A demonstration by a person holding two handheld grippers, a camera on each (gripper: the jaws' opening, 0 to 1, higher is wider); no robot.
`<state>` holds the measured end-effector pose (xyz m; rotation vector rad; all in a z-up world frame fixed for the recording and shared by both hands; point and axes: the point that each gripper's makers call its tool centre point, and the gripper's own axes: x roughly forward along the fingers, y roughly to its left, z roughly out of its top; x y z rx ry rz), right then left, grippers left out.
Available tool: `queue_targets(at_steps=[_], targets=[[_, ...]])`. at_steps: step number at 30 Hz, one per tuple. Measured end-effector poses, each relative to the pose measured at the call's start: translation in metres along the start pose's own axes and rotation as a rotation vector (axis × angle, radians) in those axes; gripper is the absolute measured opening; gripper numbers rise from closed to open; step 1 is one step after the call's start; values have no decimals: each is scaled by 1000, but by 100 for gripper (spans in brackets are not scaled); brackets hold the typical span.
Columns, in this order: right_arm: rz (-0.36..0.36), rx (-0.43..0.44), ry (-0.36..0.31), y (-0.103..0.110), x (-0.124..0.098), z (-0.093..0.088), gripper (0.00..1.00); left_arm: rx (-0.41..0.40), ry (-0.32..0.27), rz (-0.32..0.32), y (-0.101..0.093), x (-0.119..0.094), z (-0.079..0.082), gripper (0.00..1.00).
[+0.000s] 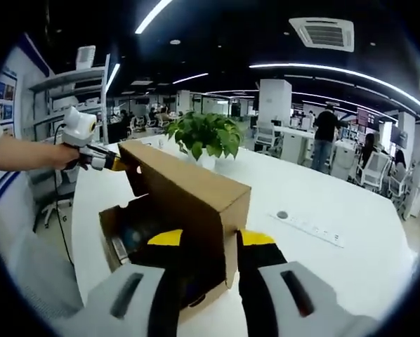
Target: Operate the shoe box by opening the lid, removing the specified soft item, and placing it in the target area until the item is outside and the box remains undamaged.
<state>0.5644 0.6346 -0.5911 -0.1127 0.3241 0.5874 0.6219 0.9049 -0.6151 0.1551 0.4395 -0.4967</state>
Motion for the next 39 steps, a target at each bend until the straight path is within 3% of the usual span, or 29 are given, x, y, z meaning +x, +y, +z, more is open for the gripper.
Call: queue_targets(at_steps=[8,13,27,39], targets=[[-32,45,-16,-12,6,-5,17,1,1,-2,4,4,3,0],[-54,68,-6,-20,6,-17,16,-11,3,-4,5,6,4,0],[-86,77,97,-29,14,-66,11,-8,-3,3,9,19,13,0],[-81,26,150,-29,32,-81,7,-8,-4,-3,12,28,19,0]])
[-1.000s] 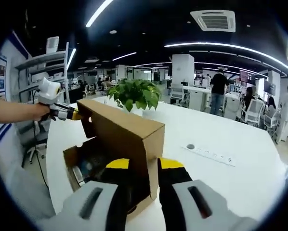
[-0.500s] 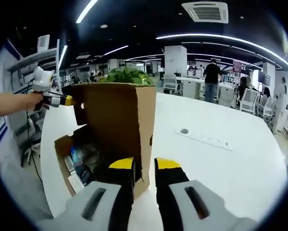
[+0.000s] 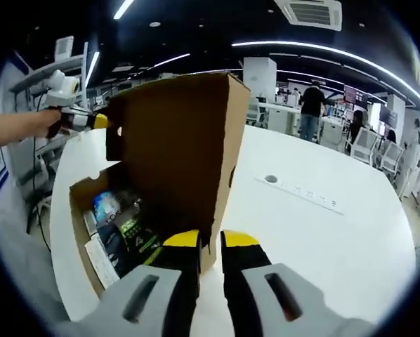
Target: Operate the shoe box by opening the lid, removing the specified soft item, and placing it in the target area until the item is outside and the box remains undamaged.
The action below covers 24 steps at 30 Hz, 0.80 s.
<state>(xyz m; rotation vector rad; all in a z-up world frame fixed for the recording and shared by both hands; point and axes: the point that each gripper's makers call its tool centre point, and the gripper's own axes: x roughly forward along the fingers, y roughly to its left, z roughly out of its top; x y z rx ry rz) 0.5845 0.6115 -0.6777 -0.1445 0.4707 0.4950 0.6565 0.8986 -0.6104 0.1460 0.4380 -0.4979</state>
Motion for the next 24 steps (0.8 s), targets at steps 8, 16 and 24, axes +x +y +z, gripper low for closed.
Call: queue_targets(at_steps=[8,16,24], targets=[[-8,-2,6,-2,8,0,4,7,5,-5,3,7,2,0],[-24,1,3,-6,9,1,1,7,9,-8,7,17,5,0],[-32,-12,3,-9,12,2,0,9,9,-8,9,24,5,1]])
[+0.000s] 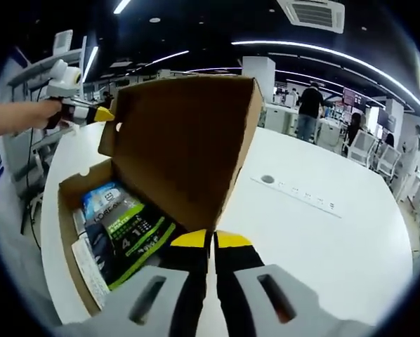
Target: Operate the shoe box by opening the lid, removing the specified soft item, and placing it in the target area until the item is outside and the box remains undamaged.
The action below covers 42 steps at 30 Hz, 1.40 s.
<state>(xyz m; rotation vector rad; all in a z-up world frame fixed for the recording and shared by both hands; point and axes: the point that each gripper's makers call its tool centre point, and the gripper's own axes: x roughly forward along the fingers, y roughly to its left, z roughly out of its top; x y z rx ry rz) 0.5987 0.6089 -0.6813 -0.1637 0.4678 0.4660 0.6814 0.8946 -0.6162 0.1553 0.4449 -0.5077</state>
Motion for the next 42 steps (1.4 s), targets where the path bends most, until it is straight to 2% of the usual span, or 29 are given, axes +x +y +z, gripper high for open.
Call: queue_targets(at_steps=[7,16,22,42], targets=[[-3,0,1,-2,2,1,0,2,19,-1,0,4,-7,2],[-5,-8,5,-5,6,4,0,-13,76,11,-4,6,-35,1],[-4,-7,6,-8,8,5,0,-25,100,9,-4,6,-47,0],[0,24,35,-14,18,5,1,-54,112,10,0,21,-53,0]])
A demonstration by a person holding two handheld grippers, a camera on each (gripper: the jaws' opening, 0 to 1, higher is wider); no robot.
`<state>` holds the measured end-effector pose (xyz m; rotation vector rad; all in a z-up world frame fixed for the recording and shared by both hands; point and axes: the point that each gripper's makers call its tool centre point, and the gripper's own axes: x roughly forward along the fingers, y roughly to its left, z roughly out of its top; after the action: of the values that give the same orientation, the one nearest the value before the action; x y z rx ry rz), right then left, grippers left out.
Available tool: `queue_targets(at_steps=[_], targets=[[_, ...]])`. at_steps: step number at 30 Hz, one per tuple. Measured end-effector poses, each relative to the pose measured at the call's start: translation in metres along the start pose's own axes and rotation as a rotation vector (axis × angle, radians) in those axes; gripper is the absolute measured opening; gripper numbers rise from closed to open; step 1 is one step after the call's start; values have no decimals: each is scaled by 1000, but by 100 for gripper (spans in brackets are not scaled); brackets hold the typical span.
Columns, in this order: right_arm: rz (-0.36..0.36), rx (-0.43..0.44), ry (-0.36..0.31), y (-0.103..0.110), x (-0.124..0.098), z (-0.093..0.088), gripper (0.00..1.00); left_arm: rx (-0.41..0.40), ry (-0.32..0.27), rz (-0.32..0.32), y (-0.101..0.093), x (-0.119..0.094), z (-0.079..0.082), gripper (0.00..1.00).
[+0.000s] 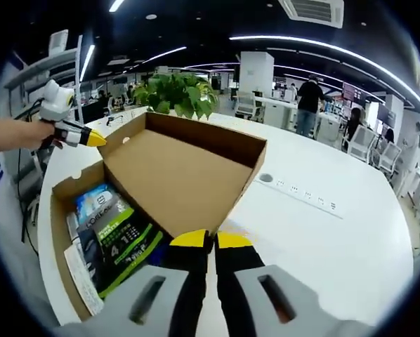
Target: Operate the shoe box by opening the lid, removing the specified soft item, and placing it in the target area until the item is outside and the box remains undamaged.
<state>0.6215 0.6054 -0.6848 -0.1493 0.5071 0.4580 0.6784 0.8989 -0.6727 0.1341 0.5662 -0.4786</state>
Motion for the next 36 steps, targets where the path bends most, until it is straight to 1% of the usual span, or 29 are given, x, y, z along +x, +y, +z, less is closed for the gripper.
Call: queue_targets(at_steps=[10,17,28,36], targets=[[-1,3,14,-3,5,-2,2,-4,11,-3,5,10,-3,0],[-2,3,22,-5,8,-3,2,0,21,-2,2,13,-4,1],[-1,19,32,-6,12,-4,3,-13,33,-2,2,17,-5,1],[-3,36,40,-7,14,-5,3,-5,47,0,2,21,-8,1]])
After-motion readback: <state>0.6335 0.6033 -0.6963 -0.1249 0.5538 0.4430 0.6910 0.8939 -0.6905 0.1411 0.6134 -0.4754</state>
